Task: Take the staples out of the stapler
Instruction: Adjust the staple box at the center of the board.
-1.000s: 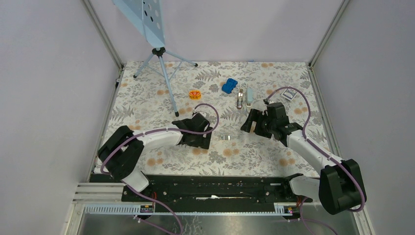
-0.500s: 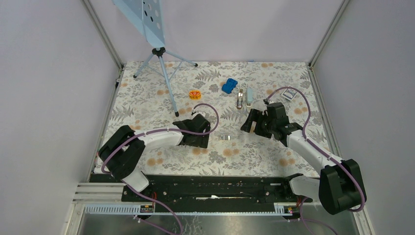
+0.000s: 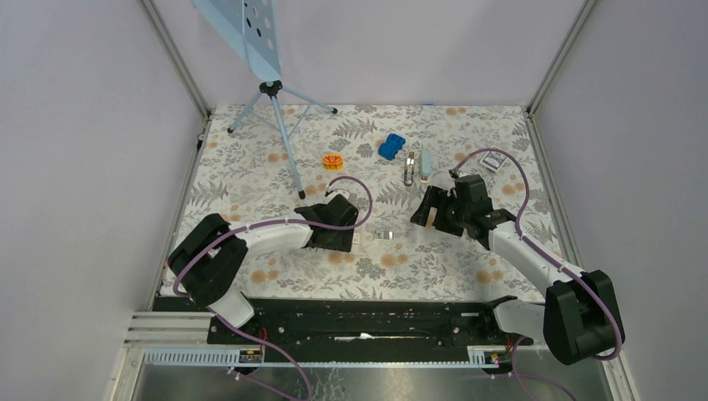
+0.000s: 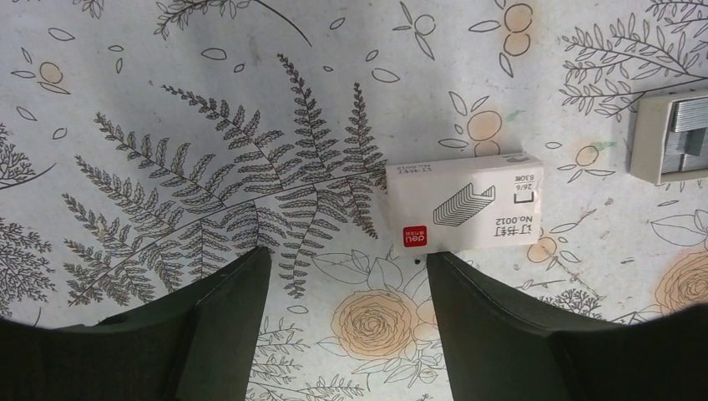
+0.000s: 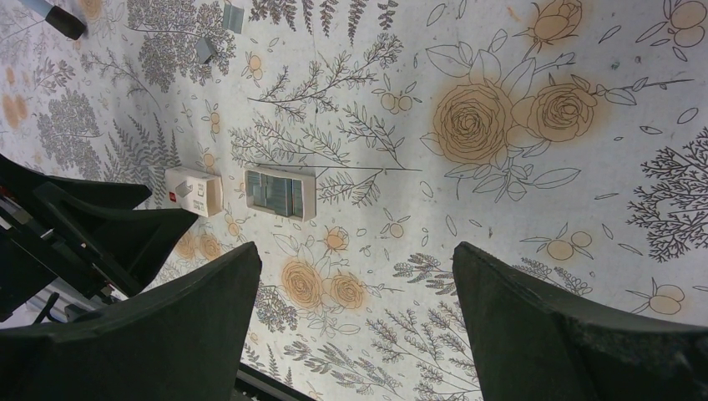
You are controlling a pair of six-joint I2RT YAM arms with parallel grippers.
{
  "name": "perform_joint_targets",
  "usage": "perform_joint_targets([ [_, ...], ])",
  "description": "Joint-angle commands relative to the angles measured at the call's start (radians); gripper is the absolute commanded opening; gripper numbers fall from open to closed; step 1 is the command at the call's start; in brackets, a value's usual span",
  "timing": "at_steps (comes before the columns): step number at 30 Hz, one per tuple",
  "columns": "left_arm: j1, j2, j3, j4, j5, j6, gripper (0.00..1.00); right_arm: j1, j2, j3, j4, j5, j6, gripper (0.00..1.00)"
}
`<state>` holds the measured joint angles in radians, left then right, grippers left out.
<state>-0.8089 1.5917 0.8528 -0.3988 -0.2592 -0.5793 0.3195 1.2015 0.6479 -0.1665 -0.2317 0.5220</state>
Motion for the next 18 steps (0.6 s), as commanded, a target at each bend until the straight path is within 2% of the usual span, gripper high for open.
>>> perform_joint_targets([
  [1, 0.001, -0.023, 0.001, -0.011, 0.011, -0.012, 0.75, -0.002, 0.001, 0.030, 0.024, -0.024, 0.009, 0.92],
  [5, -0.001, -0.074, 0.065, -0.049, 0.049, 0.002, 0.81, -0.001, 0.000, 0.040, 0.035, -0.038, 0.019, 0.92],
  [11, -0.001, -0.183, 0.188, -0.095, 0.058, 0.061, 0.87, -0.002, -0.018, 0.041, 0.152, -0.067, 0.072, 0.93],
  [15, 0.004, -0.273, 0.242, -0.127, -0.072, 0.098, 0.98, -0.002, -0.045, 0.080, 0.119, 0.053, 0.042, 0.96],
  [18, 0.050, -0.325, 0.241, -0.108, -0.113, 0.120, 0.99, -0.003, -0.066, 0.112, 0.066, 0.182, 0.012, 0.99],
])
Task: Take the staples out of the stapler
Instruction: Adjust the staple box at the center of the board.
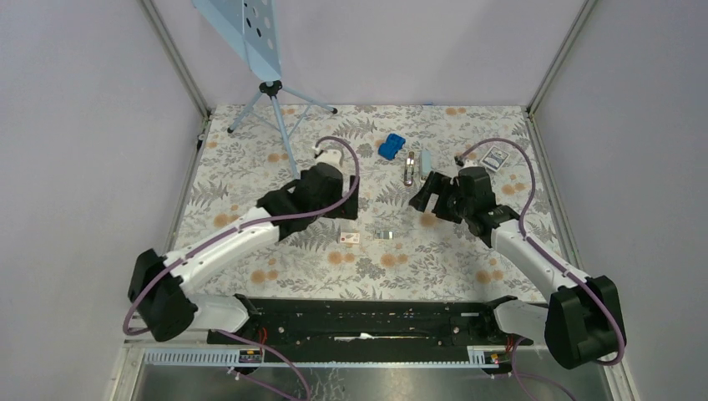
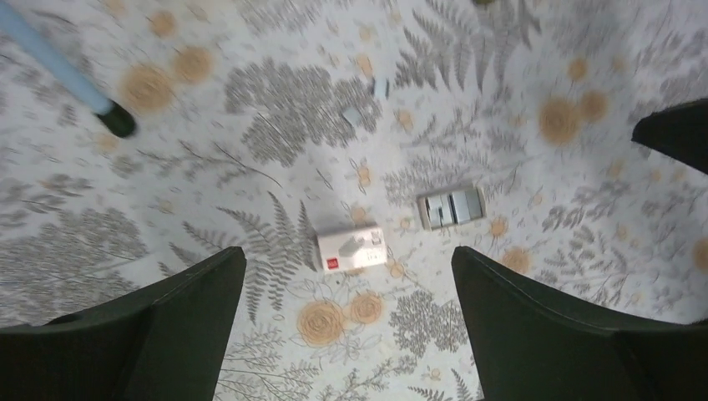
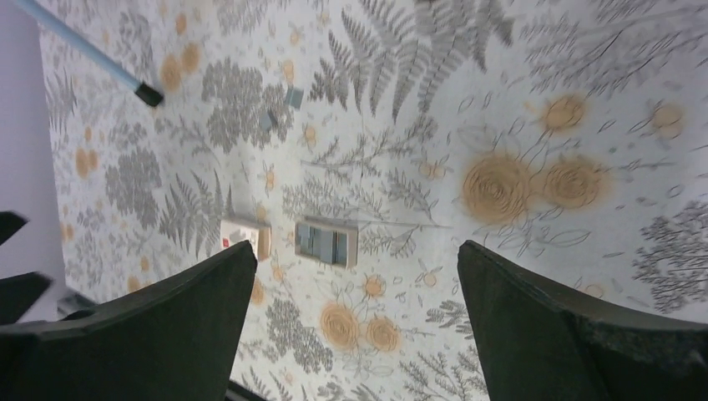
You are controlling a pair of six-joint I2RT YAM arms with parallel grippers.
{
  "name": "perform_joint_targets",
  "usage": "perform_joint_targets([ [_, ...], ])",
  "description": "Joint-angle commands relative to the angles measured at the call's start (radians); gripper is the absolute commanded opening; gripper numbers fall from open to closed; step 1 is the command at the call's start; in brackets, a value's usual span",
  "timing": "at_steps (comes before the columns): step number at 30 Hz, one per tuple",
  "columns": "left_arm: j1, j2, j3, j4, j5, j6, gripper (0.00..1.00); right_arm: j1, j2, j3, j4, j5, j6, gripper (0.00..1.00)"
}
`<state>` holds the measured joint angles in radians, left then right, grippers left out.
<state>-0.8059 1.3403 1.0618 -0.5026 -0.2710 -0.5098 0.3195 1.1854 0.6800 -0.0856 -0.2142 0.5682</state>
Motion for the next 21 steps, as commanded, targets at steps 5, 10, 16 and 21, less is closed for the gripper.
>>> perform_joint_targets([
  [5, 0.303, -0.126, -0.013, 0.043, 0.108, -0.026, 0.99, -0.002, -0.067, 0.120, -0.100, 0.333, -0.067, 1.00],
  [10, 0.420, -0.162, -0.060, 0.113, 0.252, -0.029, 0.99, -0.002, -0.023, 0.170, -0.194, 0.374, -0.057, 1.00],
  [16, 0.440, -0.138, -0.054, 0.123, 0.266, 0.000, 0.99, -0.002, 0.049, 0.201, -0.253, 0.300, -0.036, 1.00],
  [21, 0.451, -0.132, -0.070, 0.161, 0.323, 0.023, 0.99, -0.002, 0.062, 0.185, -0.201, 0.157, -0.016, 1.00],
])
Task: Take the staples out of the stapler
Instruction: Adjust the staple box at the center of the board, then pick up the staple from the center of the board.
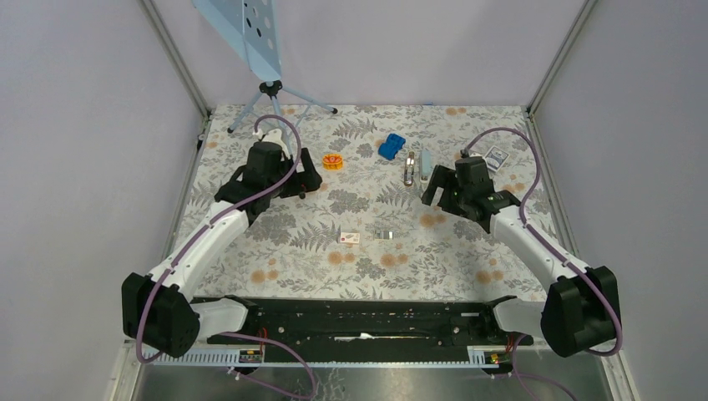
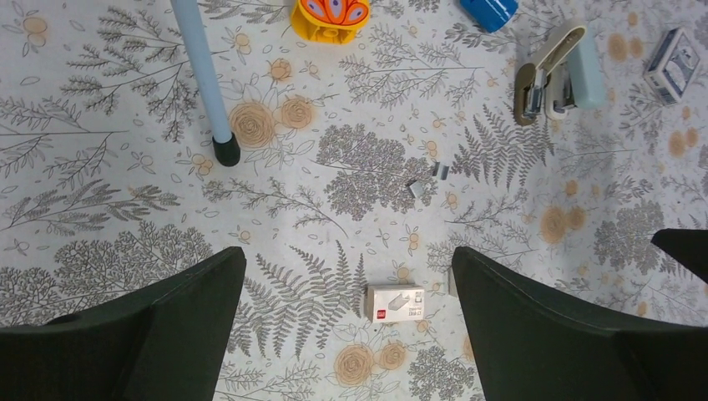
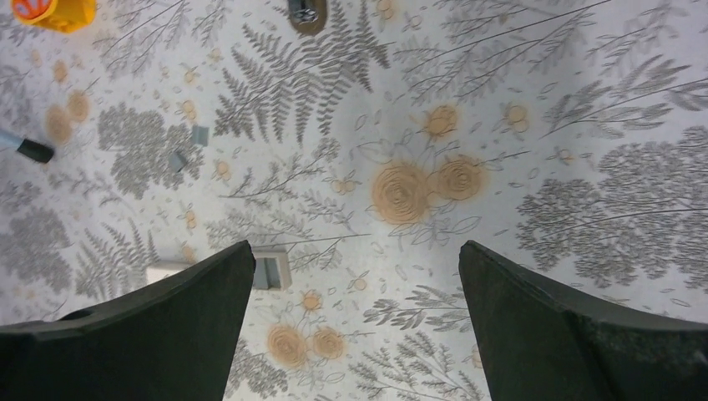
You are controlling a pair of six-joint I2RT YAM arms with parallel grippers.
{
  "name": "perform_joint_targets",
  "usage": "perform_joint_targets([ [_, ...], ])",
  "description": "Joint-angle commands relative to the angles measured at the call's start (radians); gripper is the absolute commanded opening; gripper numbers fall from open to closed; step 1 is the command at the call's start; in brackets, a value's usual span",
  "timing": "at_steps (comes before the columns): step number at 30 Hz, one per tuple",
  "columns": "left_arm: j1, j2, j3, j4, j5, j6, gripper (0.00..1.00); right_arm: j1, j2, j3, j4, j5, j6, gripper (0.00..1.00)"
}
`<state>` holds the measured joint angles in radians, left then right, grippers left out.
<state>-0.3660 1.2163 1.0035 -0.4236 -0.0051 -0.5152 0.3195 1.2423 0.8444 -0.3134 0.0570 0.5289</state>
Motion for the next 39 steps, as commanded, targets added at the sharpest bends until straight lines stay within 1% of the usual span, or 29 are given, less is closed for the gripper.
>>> perform_joint_targets([
  [1, 0.012, -0.006, -0.012, 0.087, 0.058, 0.031, 0.99, 0.000, 0.015, 0.023, 0.034, -0.144, 0.028, 0.99],
  [3, 0.012, 0.007, -0.009, 0.087, 0.055, 0.041, 0.99, 0.013, 0.040, 0.036, 0.033, -0.192, 0.026, 0.97],
  [4, 0.012, 0.014, -0.003, 0.082, 0.052, 0.051, 0.99, 0.029, 0.054, 0.048, 0.024, -0.187, 0.021, 0.96],
  [9, 0.013, 0.051, 0.041, 0.016, 0.030, 0.122, 0.99, 0.183, 0.145, 0.139, -0.026, -0.071, -0.054, 0.96],
  [11, 0.013, 0.046, 0.045, -0.002, 0.013, 0.159, 0.99, 0.227, 0.198, 0.190, -0.046, -0.063, -0.081, 0.96],
  [12, 0.014, 0.038, 0.041, -0.004, 0.009, 0.177, 0.99, 0.243, 0.228, 0.219, -0.053, -0.035, -0.086, 0.96],
  [15, 0.013, 0.014, 0.017, -0.007, -0.082, 0.226, 0.99, 0.271, 0.312, 0.299, -0.075, 0.007, -0.084, 0.93],
  [19, 0.013, -0.002, -0.016, -0.017, -0.159, 0.250, 0.99, 0.278, 0.415, 0.388, -0.088, 0.048, -0.008, 0.85],
  [24, 0.013, -0.013, -0.021, -0.035, -0.210, 0.246, 0.98, 0.320, 0.534, 0.471, -0.061, 0.089, 0.079, 0.76],
  [29, 0.013, -0.017, 0.021, -0.093, -0.225, 0.173, 0.98, 0.366, 0.657, 0.613, -0.158, 0.203, 0.157, 0.75],
  [34, 0.013, -0.026, -0.021, -0.075, -0.227, 0.097, 0.97, 0.389, 0.740, 0.695, -0.192, 0.270, 0.202, 0.73],
  [39, 0.013, -0.010, -0.035, -0.088, -0.226, 0.099, 0.94, 0.392, 0.853, 0.799, -0.290, 0.312, 0.223, 0.72],
])
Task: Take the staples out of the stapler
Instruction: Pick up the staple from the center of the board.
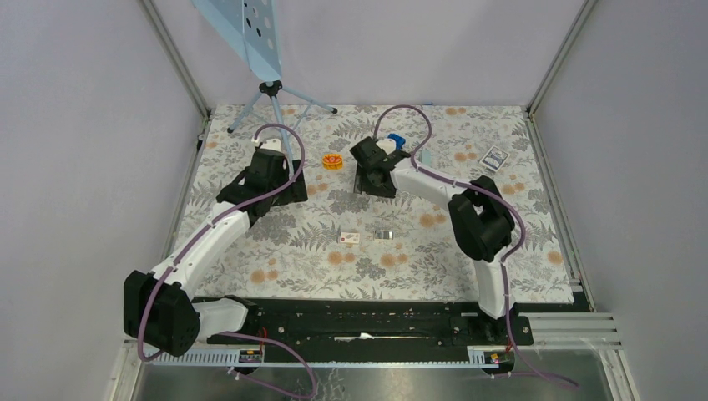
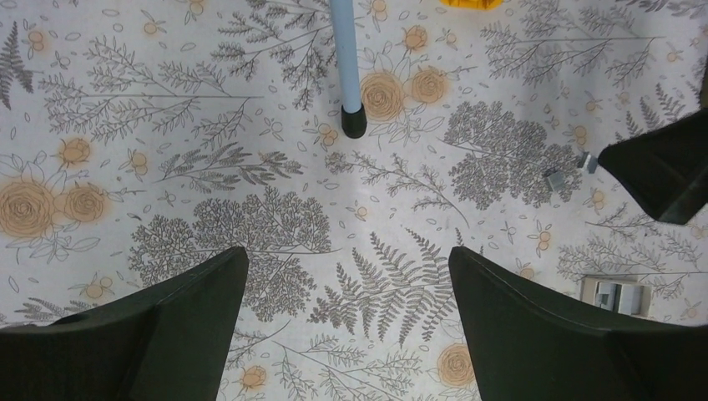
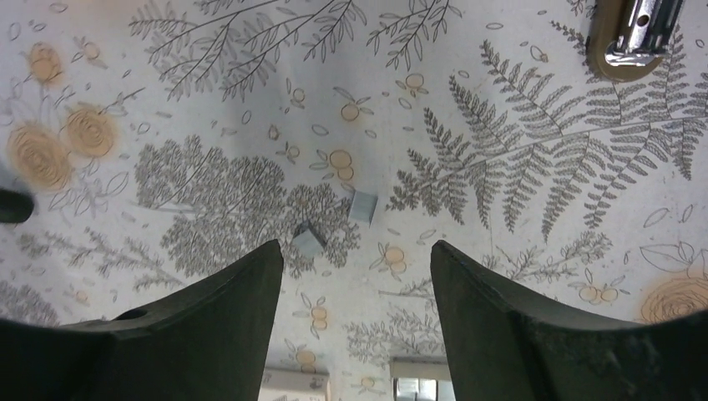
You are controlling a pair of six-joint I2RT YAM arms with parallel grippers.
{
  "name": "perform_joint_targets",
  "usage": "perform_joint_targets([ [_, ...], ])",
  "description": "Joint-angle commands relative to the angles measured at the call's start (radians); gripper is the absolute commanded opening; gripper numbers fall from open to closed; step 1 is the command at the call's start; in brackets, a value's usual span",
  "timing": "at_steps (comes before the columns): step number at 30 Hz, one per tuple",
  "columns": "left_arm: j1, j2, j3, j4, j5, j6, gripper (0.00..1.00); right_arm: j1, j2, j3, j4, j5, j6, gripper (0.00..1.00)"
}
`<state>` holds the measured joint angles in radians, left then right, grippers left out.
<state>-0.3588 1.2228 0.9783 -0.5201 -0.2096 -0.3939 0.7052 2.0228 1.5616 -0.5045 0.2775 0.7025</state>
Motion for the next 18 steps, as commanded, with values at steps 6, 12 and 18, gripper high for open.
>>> perform_joint_targets([
  [6, 0.006, -0.031, -0.019, 0.011, -0.036, -0.017, 0.95, 0.007, 0.147, 0.135, -0.120, 0.104, 0.066, 0.67],
  [12, 0.007, -0.030, -0.021, 0.013, -0.033, -0.019, 0.94, 0.011, 0.201, 0.186, -0.144, 0.102, 0.047, 0.64],
  [18, 0.006, -0.024, -0.017, 0.013, -0.030, -0.019, 0.95, 0.026, 0.240, 0.235, -0.193, 0.121, 0.016, 0.58],
])
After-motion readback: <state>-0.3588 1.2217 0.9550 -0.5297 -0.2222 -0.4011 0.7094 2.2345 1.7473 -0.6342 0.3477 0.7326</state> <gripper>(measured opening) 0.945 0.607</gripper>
